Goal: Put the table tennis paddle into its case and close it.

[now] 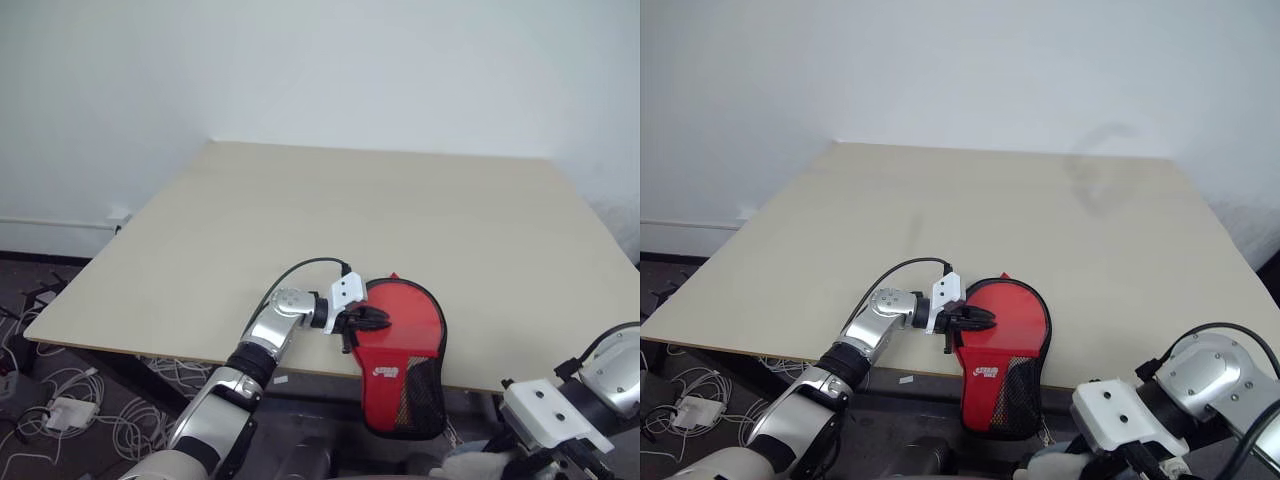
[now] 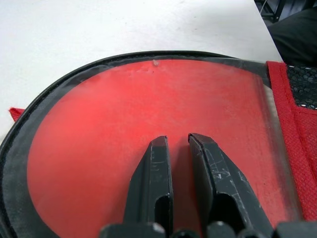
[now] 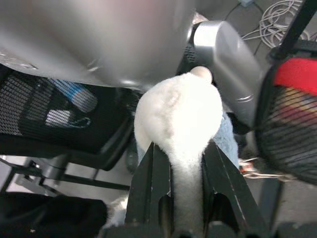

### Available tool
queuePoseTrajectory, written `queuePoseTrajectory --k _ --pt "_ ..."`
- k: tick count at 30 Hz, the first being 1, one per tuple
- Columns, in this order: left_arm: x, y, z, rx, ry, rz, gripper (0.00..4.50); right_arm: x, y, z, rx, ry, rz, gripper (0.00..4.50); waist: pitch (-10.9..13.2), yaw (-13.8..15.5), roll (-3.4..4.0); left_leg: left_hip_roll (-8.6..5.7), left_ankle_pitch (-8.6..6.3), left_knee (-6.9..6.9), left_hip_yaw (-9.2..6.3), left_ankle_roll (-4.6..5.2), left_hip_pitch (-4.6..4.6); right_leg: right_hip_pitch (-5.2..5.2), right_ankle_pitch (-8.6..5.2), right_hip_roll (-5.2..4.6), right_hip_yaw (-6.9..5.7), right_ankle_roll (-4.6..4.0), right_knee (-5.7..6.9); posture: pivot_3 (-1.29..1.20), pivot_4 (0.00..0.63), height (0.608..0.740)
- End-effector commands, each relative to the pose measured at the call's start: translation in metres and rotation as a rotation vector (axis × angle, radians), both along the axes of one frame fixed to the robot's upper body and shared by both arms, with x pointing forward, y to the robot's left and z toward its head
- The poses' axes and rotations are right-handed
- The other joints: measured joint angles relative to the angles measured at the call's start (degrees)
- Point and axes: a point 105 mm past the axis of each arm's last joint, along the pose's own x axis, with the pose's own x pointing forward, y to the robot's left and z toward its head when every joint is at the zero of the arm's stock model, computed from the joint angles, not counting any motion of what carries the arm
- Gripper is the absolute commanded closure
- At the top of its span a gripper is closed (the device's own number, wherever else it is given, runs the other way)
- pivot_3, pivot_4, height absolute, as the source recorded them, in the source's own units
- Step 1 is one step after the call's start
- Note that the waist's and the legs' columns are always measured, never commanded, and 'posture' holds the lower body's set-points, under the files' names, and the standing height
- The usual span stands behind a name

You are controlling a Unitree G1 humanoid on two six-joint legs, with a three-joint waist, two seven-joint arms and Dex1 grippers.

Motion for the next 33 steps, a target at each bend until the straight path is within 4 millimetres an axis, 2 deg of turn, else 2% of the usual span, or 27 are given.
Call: queuePoseTrajectory --k 1,2,5,8,12,14,18,20,23,26,31,33 --pt "-0.003 0.015 -0.03 0.116 0.067 0.061 3.92 0.02 -0.002 0.006 0.021 -0.022 -0.032 4.26 0.0 -0.2 0.0 0.01 0.0 0.01 0.03 0.0 0.01 -0.01 0.0 0.0 0.02 0.0 0.01 0.0 0.0 0.734" --pt "0.0 0.016 -0.029 0.115 0.059 0.076 3.92 0.027 -0.001 0.007 0.028 -0.026 -0.049 4.26 0.0 -0.2 -0.01 0.01 0.0 0.01 0.03 0.0 0.01 -0.01 0.01 0.0 0.01 0.0 0.01 0.0 0.0 0.734" --pt "0.006 0.019 -0.025 0.108 0.037 0.115 3.92 0.036 0.0 0.009 0.03 -0.008 -0.054 3.33 0.0 -0.2 0.0 0.03 0.0 0.0 0.03 0.0 -0.01 -0.07 0.02 0.03 0.02 0.02 0.04 0.0 0.0 0.734" --pt "0.009 0.021 -0.021 0.102 0.027 0.137 3.92 0.044 0.001 0.009 0.03 -0.008 -0.051 2.27 0.0 -0.2 -0.01 0.02 0.0 -0.01 0.02 0.01 -0.07 -0.13 0.07 0.04 0.01 0.11 0.04 0.0 0.0 0.734" --pt "0.013 0.029 -0.016 0.111 -0.018 0.166 3.92 0.058 0.01 0.022 0.082 -0.004 -0.05 0.8 0.0 -0.8 0.01 0.05 0.0 -0.01 0.07 0.01 -0.06 -0.2 0.09 0.07 0.05 0.12 0.11 0.0 0.0 0.734" --pt "0.018 0.037 -0.01 0.118 -0.06 0.201 3.92 0.082 0.019 0.032 0.149 -0.049 -0.117 0.11 0.0 -1.3 0.02 0.09 0.01 -0.06 0.08 0.0 -0.02 -0.22 0.1 0.11 0.07 0.11 0.13 0.0 0.0 0.734" --pt "0.027 0.059 0.004 0.131 -0.154 0.275 3.92 0.131 0.032 0.049 0.272 -0.101 -0.28 0.04 0.1 -2.4 -0.15 0.1 0.02 -0.07 0.09 -0.02 -0.03 -0.35 0.24 0.37 0.09 -0.09 0.18 0.0 0.0 0.734" --pt "0.028 0.07 0.02 0.089 -0.177 0.323 3.92 0.151 0.035 0.054 0.32 -0.134 -0.366 0.04 0.1 -2.4 -0.17 0.09 0.05 -0.12 0.04 -0.02 -0.06 -0.43 0.29 0.4 0.08 -0.14 0.19 0.0 0.0 0.734" --pt "0.021 0.086 0.044 0.013 -0.157 0.374 3.0 0.172 0.037 0.057 0.369 -0.178 -0.476 0.0 0.2 -2.4 -0.15 0.12 0.15 -0.28 0.03 0.1 -0.13 -0.6 0.46 0.39 0.13 -0.44 0.2 0.0 0.0 0.734" --pt "0.009 0.105 0.07 -0.07 -0.165 0.437 1.97 0.19 0.031 0.052 0.383 -0.223 -0.604 0.0 0.3 -2.3 -0.14 0.25 0.13 -0.35 0.01 0.09 -0.18 -0.68 0.48 0.35 0.17 -0.45 0.18 0.0 0.0 0.734" --pt "-0.002 0.152 0.088 -0.078 -0.159 0.609 0.19 0.2 0.031 0.045 0.399 -0.247 -0.706 0.0 0.4 -2.4 0.02 0.25 0.06 -0.35 0.05 -0.02 -0.17 -0.67 0.47 0.33 0.18 -0.47 0.16 0.0 0.0 0.734" --pt "-0.003 0.173 0.094 -0.076 -0.164 0.691 0.05 0.202 0.033 0.042 0.412 -0.242 -0.736 0.0 0.5 -2.7 0.07 0.25 0.07 -0.35 0.07 -0.03 -0.14 -0.67 0.46 0.38 0.18 -0.48 0.17 0.0 0.0 0.734"
